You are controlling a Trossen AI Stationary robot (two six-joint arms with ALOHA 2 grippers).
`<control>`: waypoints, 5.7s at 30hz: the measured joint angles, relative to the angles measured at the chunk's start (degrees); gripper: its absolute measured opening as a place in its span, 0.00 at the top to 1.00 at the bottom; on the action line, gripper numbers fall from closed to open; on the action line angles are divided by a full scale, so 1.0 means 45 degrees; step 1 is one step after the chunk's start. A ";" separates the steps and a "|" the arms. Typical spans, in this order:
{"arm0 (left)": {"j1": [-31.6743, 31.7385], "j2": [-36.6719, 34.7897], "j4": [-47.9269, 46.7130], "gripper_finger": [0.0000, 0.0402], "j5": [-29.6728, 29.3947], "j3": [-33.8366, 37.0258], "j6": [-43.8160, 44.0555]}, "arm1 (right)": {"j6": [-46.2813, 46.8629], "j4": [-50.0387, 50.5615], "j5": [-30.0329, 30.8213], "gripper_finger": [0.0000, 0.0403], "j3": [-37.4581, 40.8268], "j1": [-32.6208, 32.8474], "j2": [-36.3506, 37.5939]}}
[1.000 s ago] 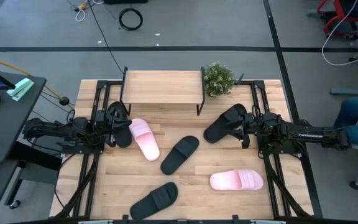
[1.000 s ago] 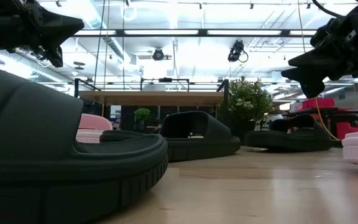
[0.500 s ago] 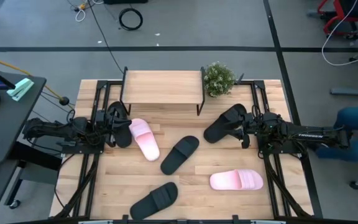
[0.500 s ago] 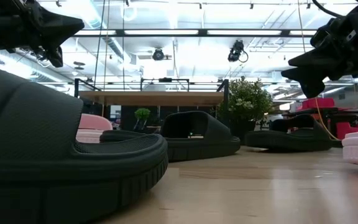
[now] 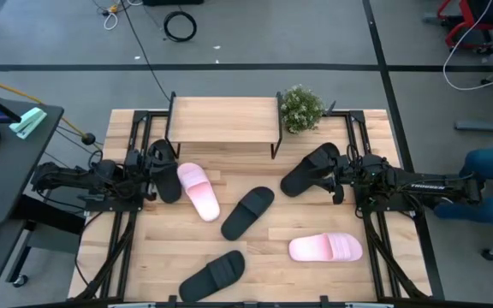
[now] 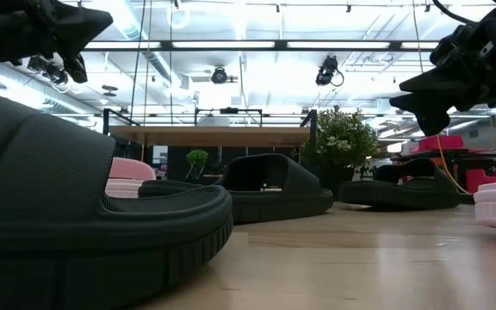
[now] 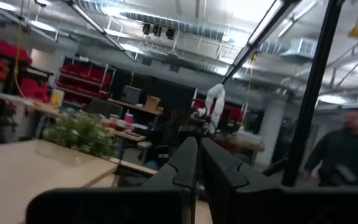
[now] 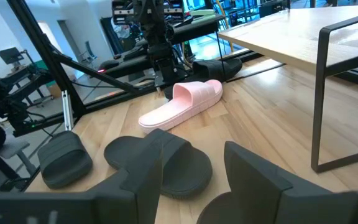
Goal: Pick and place slides into the shelf
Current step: Put the middle black slipper on the shelf
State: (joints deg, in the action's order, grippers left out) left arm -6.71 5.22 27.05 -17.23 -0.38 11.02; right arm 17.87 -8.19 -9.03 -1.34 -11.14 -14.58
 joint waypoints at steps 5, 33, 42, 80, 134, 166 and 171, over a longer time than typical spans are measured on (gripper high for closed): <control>0.0003 0.0003 -0.0016 0.91 -0.0004 0.0000 -0.1143 | 0.0002 0.0000 0.0003 0.56 0.0000 0.0004 0.0003; 0.0003 0.1303 -0.5932 0.90 0.0009 -0.4404 -0.4590 | 0.0004 0.0005 0.0003 0.56 0.0000 0.0001 0.0003; -0.0001 0.5429 -1.0498 0.87 0.0014 -0.7186 -0.3115 | 0.0001 0.0005 0.0003 0.56 0.0004 0.0000 0.0003; -0.1116 1.1092 -0.9871 0.64 0.0037 -0.7363 -0.0700 | 0.0285 0.0005 0.0003 0.56 0.0002 0.0008 0.0002; -0.1463 1.1092 -0.9884 0.65 0.0033 -0.7363 -0.0962 | -0.2689 -1.1033 -0.1099 0.56 -0.0024 0.2594 -0.0851; -0.1940 1.1333 -0.8889 0.62 -0.0541 -0.7368 -0.3714 | -0.2794 0.1846 0.0736 0.56 -1.1410 0.3044 -1.1634; -0.2408 1.2301 -0.6516 0.61 0.0020 -0.7384 -0.4449 | -0.0571 0.5388 0.1168 0.56 -1.3649 0.3036 -1.3931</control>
State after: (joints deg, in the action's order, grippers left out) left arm -17.55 60.57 -2.27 -17.14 -33.61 -9.00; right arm 15.30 16.06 -3.77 -62.76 2.52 -77.27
